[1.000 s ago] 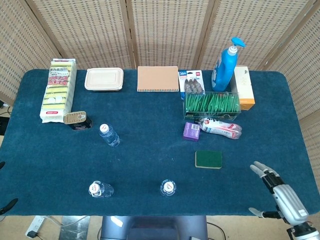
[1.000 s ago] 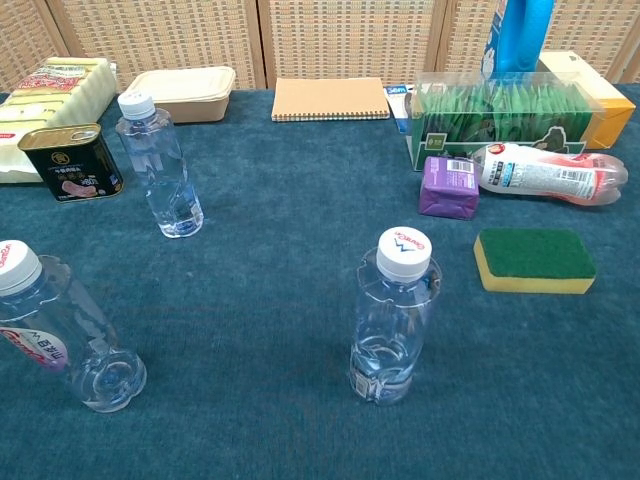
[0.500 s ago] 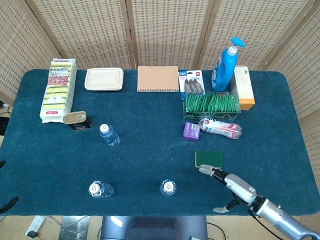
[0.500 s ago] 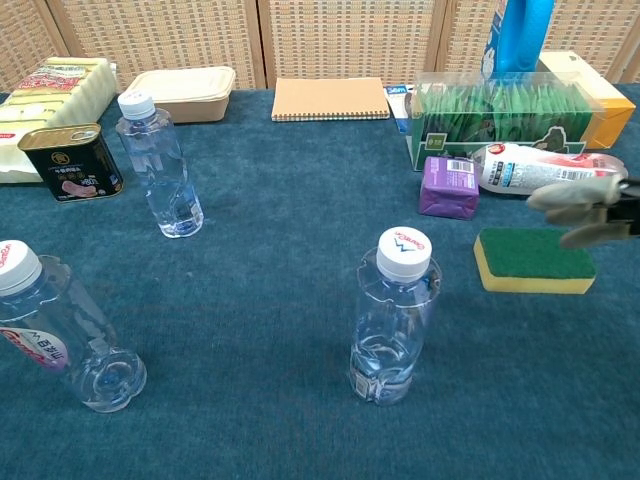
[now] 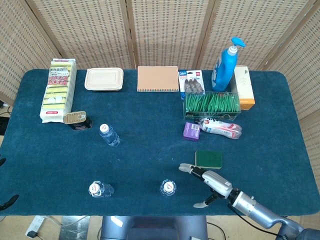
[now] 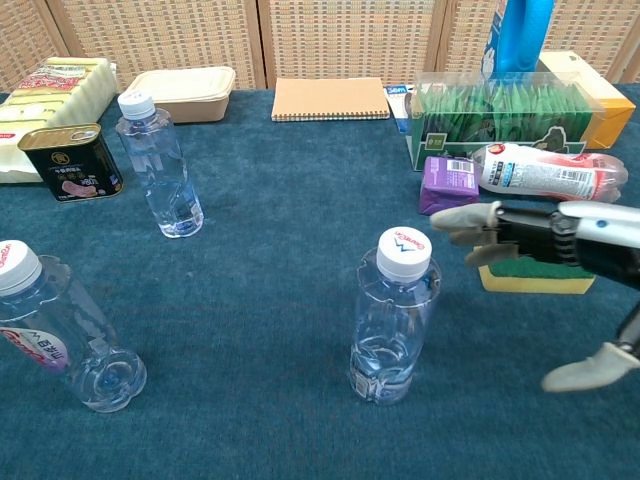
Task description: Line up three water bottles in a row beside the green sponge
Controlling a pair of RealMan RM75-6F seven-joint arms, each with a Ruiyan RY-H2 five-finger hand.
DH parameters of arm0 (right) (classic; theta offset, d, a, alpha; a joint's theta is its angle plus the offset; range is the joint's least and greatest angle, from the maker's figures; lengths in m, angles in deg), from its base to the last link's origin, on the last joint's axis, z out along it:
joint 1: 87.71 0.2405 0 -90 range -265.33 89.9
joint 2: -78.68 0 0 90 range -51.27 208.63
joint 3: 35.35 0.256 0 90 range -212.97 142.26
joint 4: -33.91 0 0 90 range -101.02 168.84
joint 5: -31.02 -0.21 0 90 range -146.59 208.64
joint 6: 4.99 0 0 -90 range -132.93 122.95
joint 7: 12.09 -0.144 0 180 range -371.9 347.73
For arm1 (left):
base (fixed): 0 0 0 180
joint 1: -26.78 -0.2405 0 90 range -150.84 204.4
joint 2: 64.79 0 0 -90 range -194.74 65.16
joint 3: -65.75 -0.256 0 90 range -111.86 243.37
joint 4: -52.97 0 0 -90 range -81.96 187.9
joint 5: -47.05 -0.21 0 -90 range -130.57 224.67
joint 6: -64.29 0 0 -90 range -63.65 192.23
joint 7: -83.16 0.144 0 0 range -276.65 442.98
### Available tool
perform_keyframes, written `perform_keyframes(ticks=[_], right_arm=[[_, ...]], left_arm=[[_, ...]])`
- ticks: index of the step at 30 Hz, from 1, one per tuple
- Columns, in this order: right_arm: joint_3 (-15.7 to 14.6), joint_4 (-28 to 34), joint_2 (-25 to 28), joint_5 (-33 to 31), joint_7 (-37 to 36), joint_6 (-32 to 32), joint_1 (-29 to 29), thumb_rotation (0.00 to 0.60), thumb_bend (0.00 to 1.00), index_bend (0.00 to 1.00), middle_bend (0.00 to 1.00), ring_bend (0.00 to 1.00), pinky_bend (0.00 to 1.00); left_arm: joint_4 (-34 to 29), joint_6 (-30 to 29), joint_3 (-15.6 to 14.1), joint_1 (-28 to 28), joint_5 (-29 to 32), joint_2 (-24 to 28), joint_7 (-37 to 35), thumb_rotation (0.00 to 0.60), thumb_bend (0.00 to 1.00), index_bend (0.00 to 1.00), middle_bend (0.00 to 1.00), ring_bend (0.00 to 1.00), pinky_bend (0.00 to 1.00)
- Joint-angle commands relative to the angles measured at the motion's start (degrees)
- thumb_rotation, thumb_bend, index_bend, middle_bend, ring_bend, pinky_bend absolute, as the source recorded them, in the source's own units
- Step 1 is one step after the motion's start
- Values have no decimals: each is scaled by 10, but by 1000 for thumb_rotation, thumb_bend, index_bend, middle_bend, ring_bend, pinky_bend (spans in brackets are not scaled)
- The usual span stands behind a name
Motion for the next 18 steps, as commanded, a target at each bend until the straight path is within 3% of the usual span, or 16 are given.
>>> perform_keyframes(ticks=[1,11,18], right_arm=[[6,2,-21,-16,11,-16,13,600,25,0,43,9,97],[8,17,-67,-52,32,-44,37,600,25,9,131,111,152],[18,19,-97,-84,66,-48,37,600,42,143,286,261,241]], left_arm=[[-1,2,1,1,2,0,0,600,179,0,0,0,32],[3,2,3,-1,7,2,-11,600,179,0,0,0,32],[6,-1,3,-2,5,2,-18,600,179,0,0,0,32]])
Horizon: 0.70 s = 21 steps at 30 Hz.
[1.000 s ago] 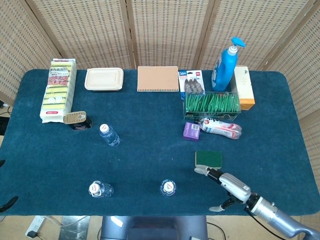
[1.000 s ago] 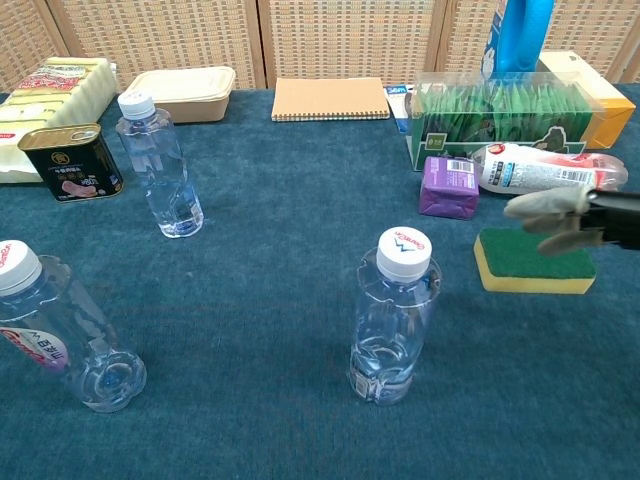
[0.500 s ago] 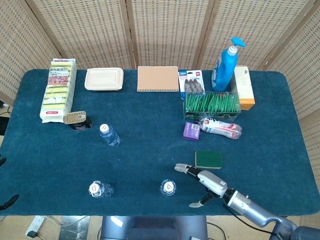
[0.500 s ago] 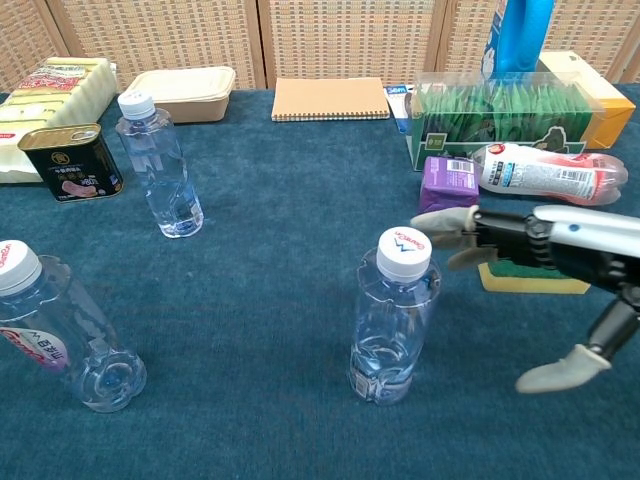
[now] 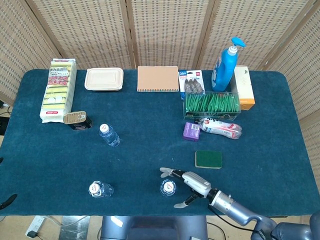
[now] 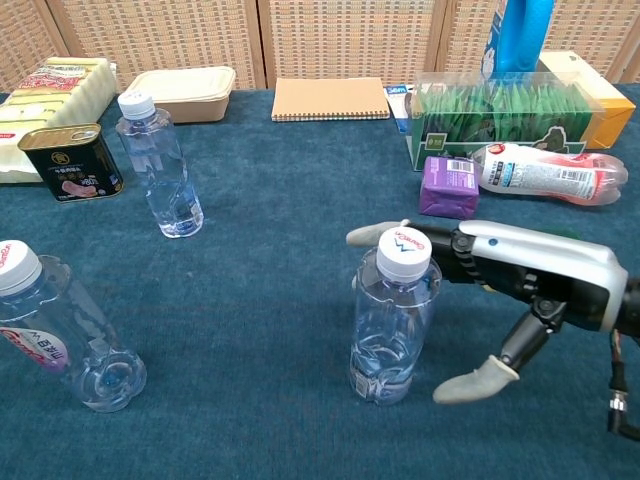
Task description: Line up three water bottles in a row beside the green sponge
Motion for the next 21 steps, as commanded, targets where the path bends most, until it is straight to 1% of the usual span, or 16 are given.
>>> perform_keyframes(ticks=[1,3,4,6,8,9,12,16,19,21], right_arm=[[11,-7,-24,-25,32,-2,-5,600,52,167,313,285,259],[16,-14,-38,-40,43,-3,-9,600,100,261,410,369,336],[18,-16,-44,-47,44,-3,-11,600,118,296,443,398,372],[20,-20,-52,-56,45,3,-15,600,169,388,525,469,486],[20,-22,-55,-59,44,14,-20,600,200,445,573,512,563],[20,-22,-55,-58,45,20,-23,600,210,464,590,525,584],[18,-18,-54,-53,54,42,-30,600,240,492,614,541,604],[23,-9,-50,-54,65,53,-31,600,257,497,617,542,605],[41,1,-48,-63,82,68,-32,600,260,498,618,541,603],[63,3,-53,-75,105,78,-31,600,260,498,619,542,600]], left_arm=[[1,-1,0,0,-1,0,-2,600,179,0,0,0,32],[2,-2,0,-1,-2,1,-5,600,180,0,0,0,32],[2,-2,0,-1,-1,1,-7,600,179,0,0,0,32],[3,-4,0,-2,0,1,-10,600,179,0,0,0,32],[3,-4,1,-2,1,2,-12,600,179,0,0,0,32],[4,-3,1,-2,2,2,-12,600,178,0,0,0,32],[4,-2,0,-2,-1,2,-15,600,179,0,0,0,32],[4,-5,-2,-3,-5,3,-17,600,179,0,0,0,32],[6,-7,-3,-4,-6,3,-22,600,178,0,0,0,32],[7,-6,-3,-3,-8,4,-25,600,178,0,0,0,32]])
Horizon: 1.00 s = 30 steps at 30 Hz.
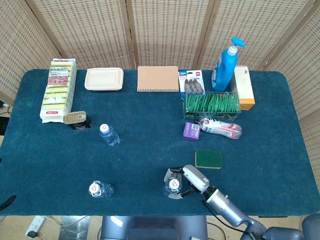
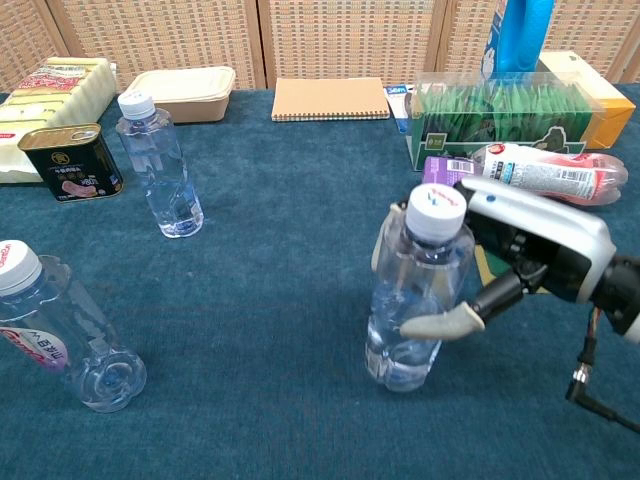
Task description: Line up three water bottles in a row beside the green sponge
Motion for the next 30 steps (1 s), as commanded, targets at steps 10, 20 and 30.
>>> perform_keyframes(ticks=[10,20,30], right_arm=[[104,-31,-64,-94,130,-14,25,600,267,501,622,535,580],[131,-91,-94,-146,176,-51,44,600,275,501,623,531,571],[119,-113,-67,-144,195,-67,46,600,276,501,622,520,559]], left_arm=[[1,2,-3,2,-5,1,-5,600,180,0,0,0,32],[8,1,-3,1,-3,4,-22,600,179,0,0,0,32],[10,0,-3,2,-4,5,-30,600,179,0,0,0,32]])
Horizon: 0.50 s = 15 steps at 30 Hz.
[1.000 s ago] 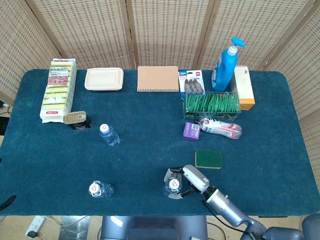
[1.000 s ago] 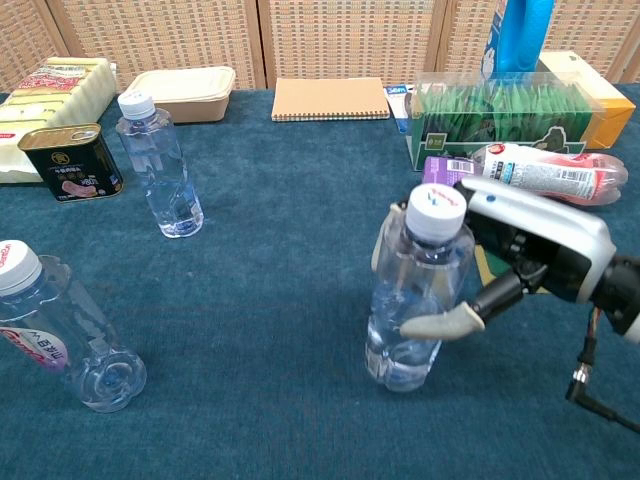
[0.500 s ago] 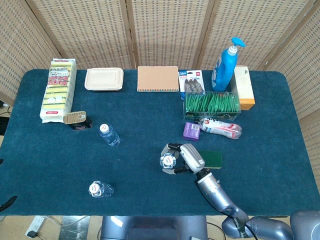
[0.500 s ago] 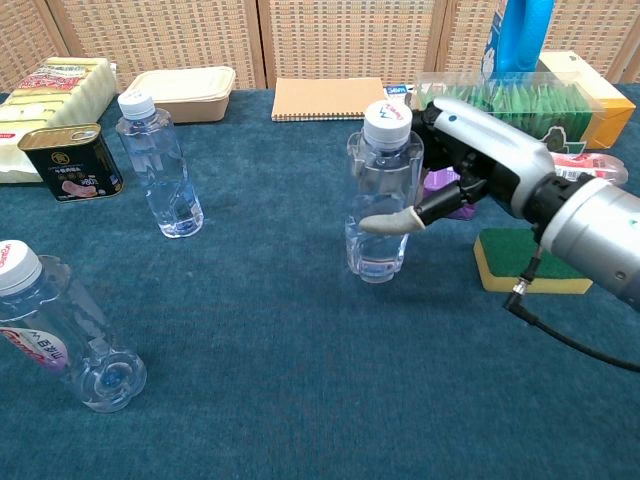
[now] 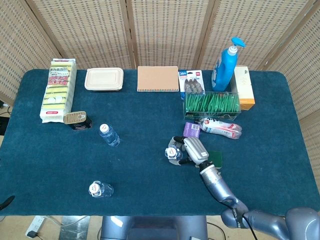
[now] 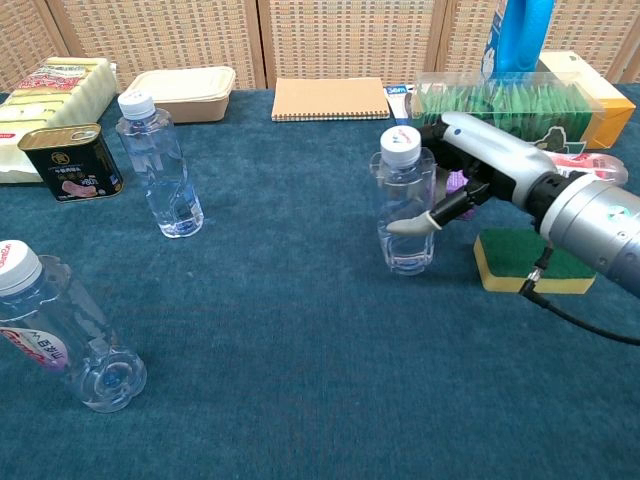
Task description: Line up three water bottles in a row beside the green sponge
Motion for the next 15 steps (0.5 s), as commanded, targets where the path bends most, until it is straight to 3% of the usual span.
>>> perform_keyframes(ticks=[1,11,15], right_arm=[[-5,12,16,2,-1,-5,0,600,276,501,622,519,559],[-7,48,57,-10,3,-20,-2,600,276,502,621,519,559],[-12,54,67,-12,-9,-35,0,600,266,422,559,461,546]], left_arm=[[-1,-1,0,0,-1,0,2,600,179,0,0,0,32],[-3,0,-3,1,-6,0,7,600,180,0,0,0,32],[-4,1,-4,1,-7,0,7,600,179,0,0,0,32]])
